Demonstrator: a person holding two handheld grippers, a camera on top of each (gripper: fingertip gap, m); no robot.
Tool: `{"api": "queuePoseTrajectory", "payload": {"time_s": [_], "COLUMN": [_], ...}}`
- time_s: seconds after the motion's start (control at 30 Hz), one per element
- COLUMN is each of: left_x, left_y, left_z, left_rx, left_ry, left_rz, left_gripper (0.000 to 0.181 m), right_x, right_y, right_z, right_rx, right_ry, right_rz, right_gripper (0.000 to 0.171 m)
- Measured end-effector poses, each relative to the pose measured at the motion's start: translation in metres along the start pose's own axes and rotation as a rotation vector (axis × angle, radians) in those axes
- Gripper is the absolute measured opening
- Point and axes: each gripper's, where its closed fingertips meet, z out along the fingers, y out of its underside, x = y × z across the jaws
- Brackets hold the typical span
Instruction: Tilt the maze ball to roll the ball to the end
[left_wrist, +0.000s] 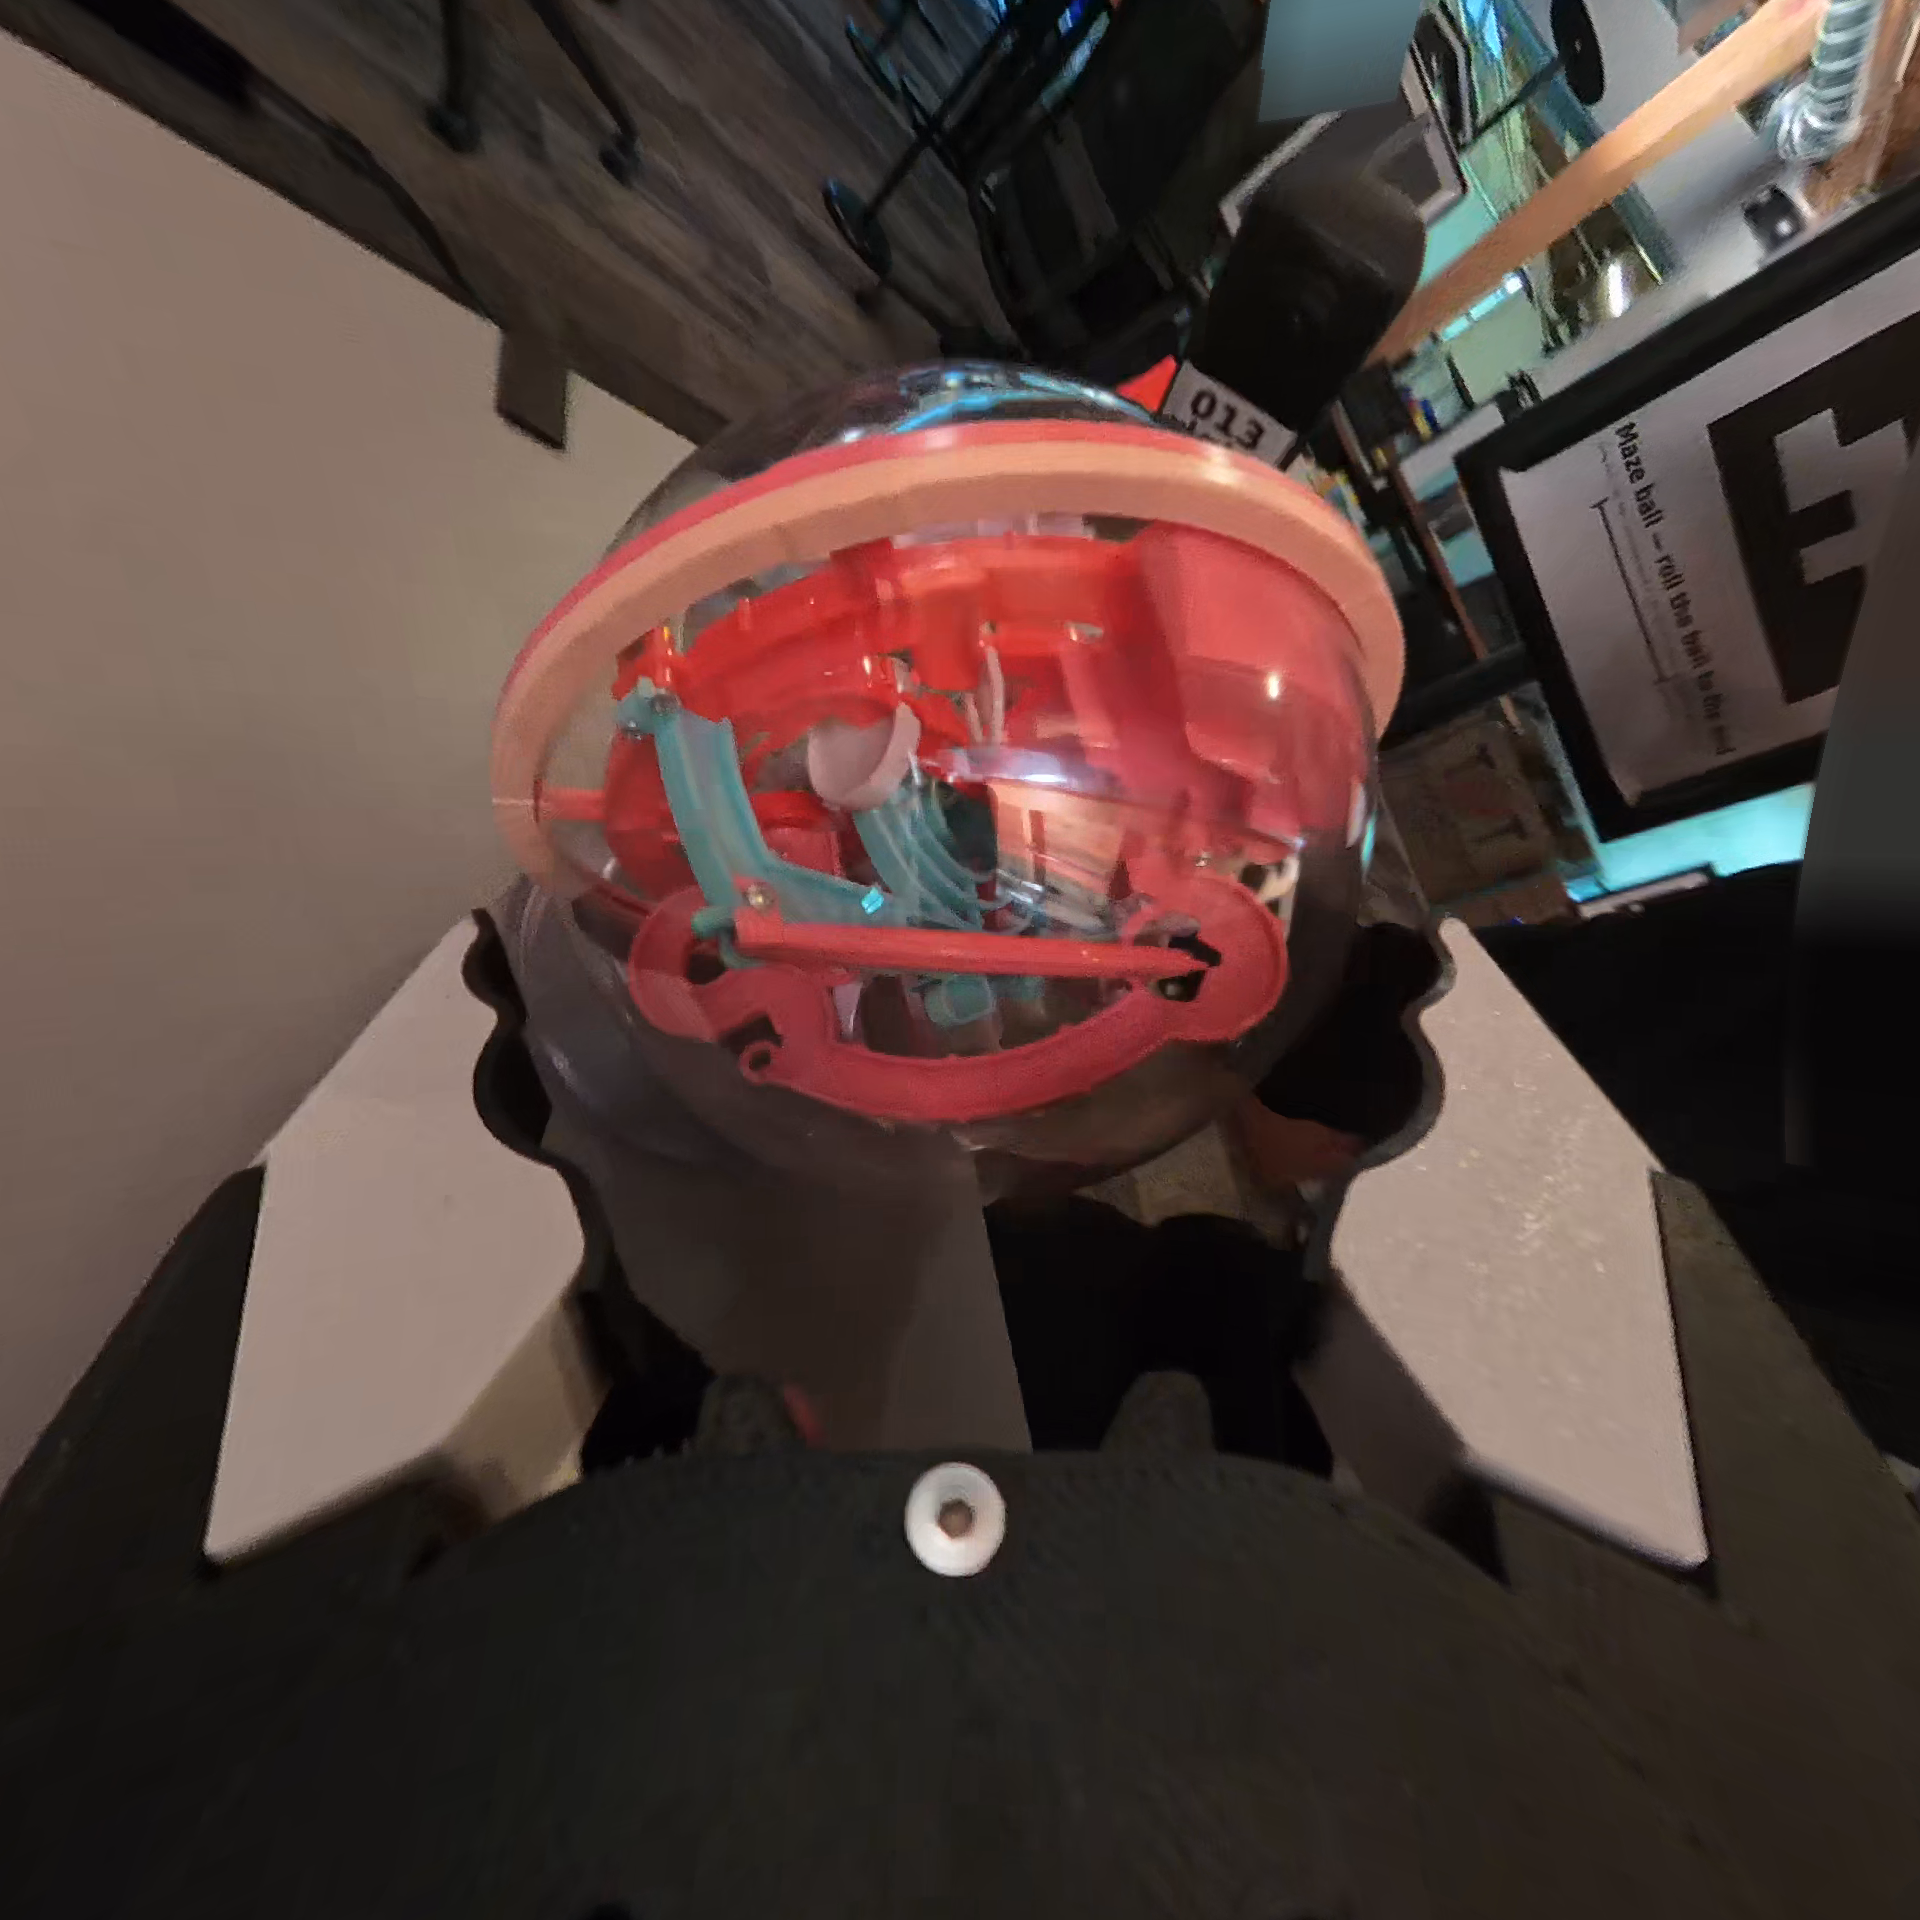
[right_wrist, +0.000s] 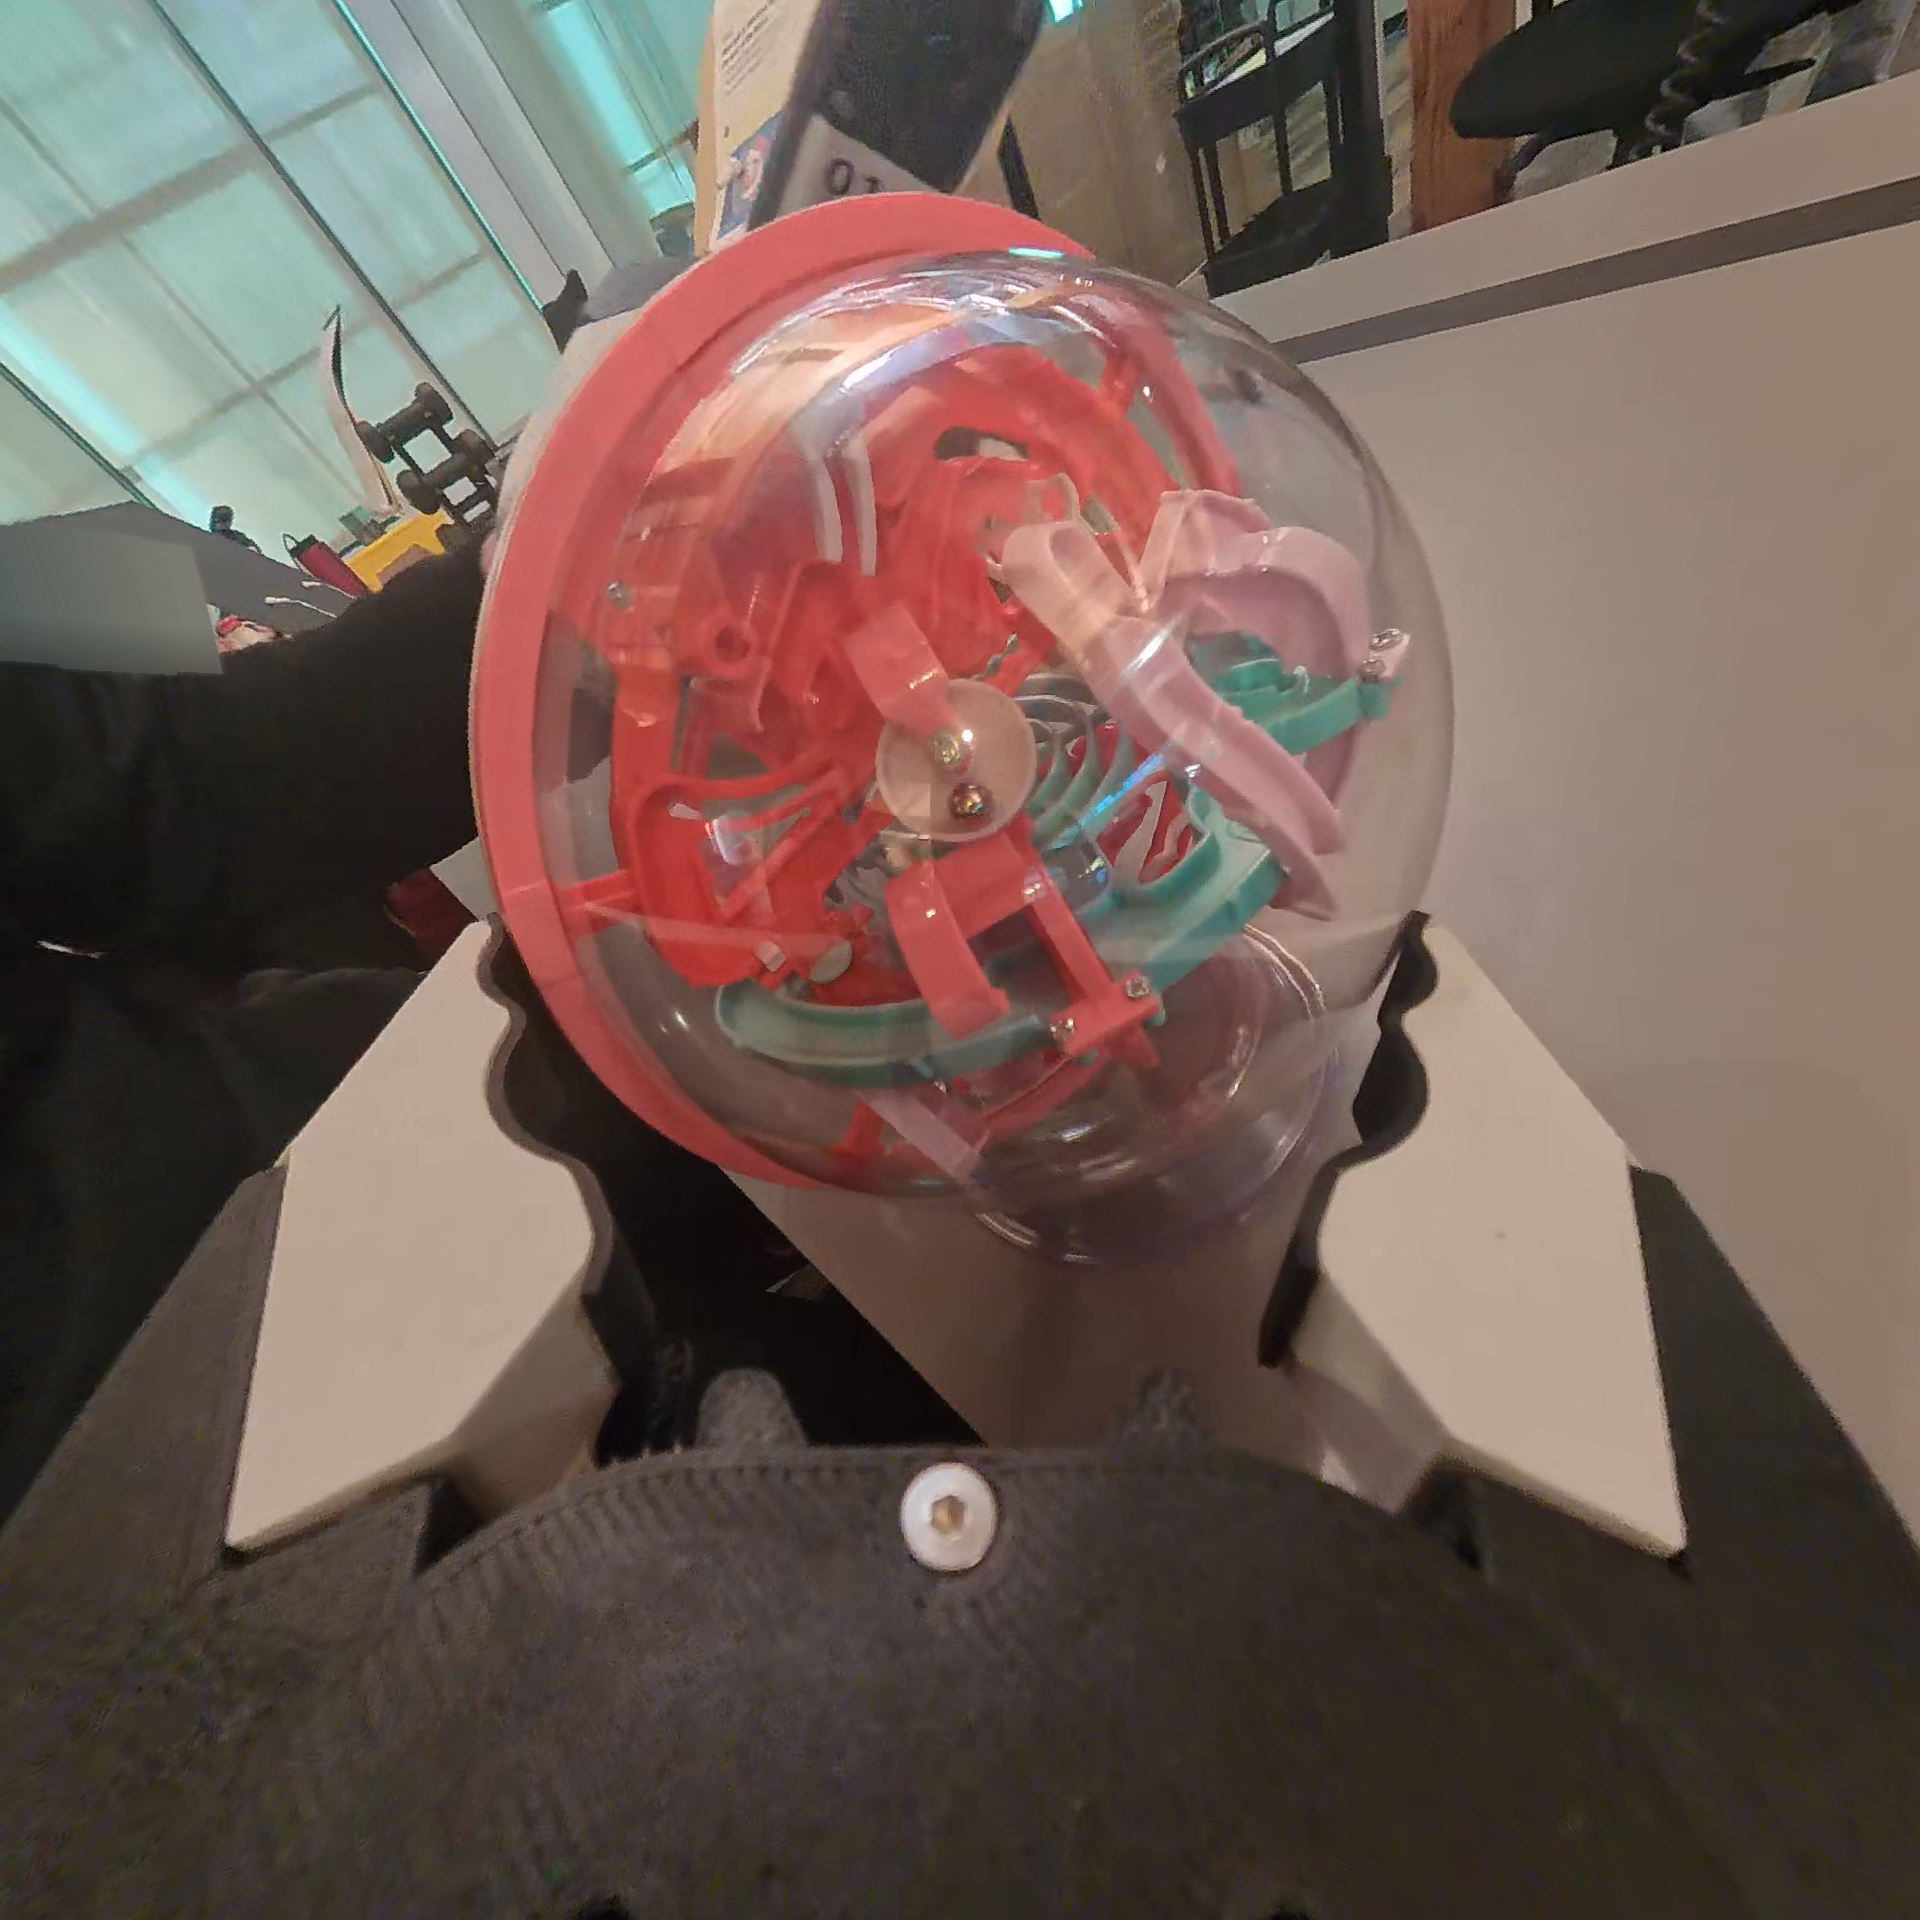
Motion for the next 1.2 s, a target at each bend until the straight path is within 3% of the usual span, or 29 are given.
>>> {"api": "queuePoseTrajectory", "payload": {"time_s": [0.23,1.2], "left_x": [0.001,0.005], "left_y": [0.017,0.009], "left_z": [0.009,0.011], "left_rx": [0.03,0.096], "left_ry": [-0.101,-0.05], "left_rz": [0.046,0.084], "left_gripper": [0.156,0.158], "right_x": [-0.007,-0.012], "right_y": [0.001,0.0], "right_z": [0.006,0.009], "right_rx": [0.024,0.112], "right_ry": [0.056,0.143], "right_rz": [0.015,0.028], "right_gripper": [0.154,0.154]}}
